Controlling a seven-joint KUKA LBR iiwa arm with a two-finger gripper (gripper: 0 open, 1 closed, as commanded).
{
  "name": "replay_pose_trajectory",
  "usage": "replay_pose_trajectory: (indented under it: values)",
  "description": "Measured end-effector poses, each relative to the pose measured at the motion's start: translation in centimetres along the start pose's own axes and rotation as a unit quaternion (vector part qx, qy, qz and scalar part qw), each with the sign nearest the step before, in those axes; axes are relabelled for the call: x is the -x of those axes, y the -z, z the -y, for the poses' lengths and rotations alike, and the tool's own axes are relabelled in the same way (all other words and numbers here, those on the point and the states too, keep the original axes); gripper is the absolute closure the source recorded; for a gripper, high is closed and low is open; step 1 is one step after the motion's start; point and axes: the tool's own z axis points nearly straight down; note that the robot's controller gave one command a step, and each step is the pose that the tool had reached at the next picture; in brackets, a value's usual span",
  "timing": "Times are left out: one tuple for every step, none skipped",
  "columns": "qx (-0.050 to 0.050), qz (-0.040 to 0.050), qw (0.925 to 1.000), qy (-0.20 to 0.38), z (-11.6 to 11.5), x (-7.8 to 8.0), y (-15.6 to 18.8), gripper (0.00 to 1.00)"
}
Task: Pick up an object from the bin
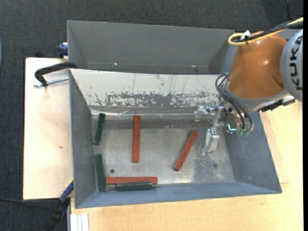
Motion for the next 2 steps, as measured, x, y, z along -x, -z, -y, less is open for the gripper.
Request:
replay_pose_trajectory:
  values:
    - [0.0,0.0036,1.0,0.0,0.0,0.2,0.3,0.0]
    - [-0.001,0.0064,0.9999,0.016,-2.1,-1.6,-5.2,0.0]
